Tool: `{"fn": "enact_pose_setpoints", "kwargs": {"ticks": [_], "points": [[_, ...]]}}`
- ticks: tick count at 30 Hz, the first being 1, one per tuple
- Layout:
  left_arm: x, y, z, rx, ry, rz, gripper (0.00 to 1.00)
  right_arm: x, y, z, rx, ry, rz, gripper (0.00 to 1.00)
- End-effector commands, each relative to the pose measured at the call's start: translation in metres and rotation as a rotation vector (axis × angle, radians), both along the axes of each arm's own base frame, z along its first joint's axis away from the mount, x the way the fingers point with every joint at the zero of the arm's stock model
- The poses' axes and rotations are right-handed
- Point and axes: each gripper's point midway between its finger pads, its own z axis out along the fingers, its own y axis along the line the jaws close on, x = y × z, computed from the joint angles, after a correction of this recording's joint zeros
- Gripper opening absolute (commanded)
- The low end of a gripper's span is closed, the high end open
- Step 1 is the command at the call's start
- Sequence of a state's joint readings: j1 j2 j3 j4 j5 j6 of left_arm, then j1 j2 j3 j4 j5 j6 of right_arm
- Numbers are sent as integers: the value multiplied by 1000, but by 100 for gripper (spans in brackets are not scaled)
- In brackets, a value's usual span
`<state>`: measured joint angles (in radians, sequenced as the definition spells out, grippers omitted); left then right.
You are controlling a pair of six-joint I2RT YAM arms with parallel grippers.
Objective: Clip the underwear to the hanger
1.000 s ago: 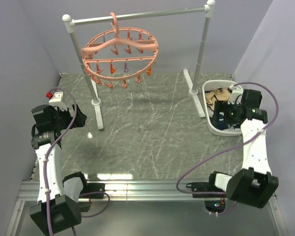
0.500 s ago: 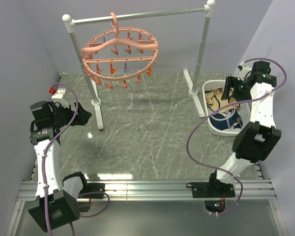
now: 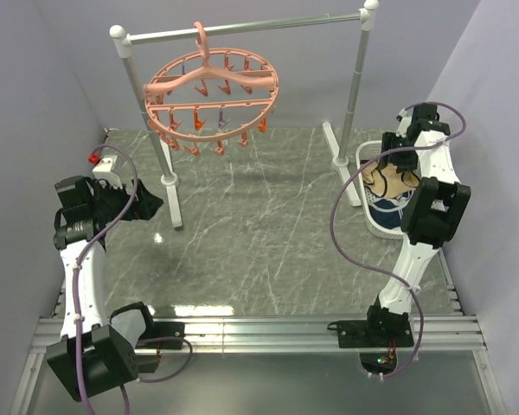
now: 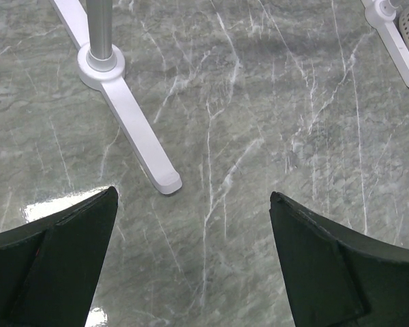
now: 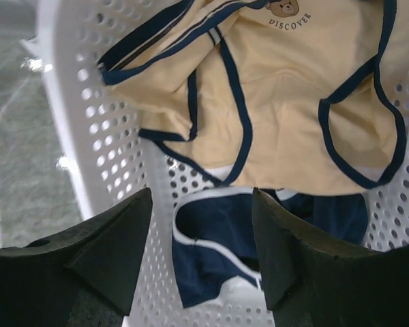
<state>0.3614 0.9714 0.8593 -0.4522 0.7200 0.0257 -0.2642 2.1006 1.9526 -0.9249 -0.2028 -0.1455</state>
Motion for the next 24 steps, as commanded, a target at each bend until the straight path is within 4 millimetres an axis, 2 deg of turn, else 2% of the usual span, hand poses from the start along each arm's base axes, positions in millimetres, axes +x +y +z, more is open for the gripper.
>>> {"fn": "enact_pose_setpoints", "kwargs": {"ticks": [1, 8, 12, 18, 20, 22, 24], "points": [[6, -2, 12, 2, -48, -28, 99, 25, -8, 7, -41, -85, -32, 67], [9, 0, 2, -12, -11, -29, 99, 39, 10, -20, 57, -83, -66, 65], [10, 1, 2, -8, -3, -30, 99, 47, 20, -36, 71, -76, -57, 61], [11, 2, -1, -5, 8, -27, 99, 54, 38, -57, 93, -47, -33, 60], [11, 2, -2, -5, 12, -27, 99, 55, 37, -64, 80, -37, -37, 59], [11, 2, -2, -5, 15, -25, 99, 56, 35, -74, 73, -19, -43, 55], [12, 4, -2, 0, 17, -21, 99, 54, 33, -82, 66, -1, -49, 47]]}}
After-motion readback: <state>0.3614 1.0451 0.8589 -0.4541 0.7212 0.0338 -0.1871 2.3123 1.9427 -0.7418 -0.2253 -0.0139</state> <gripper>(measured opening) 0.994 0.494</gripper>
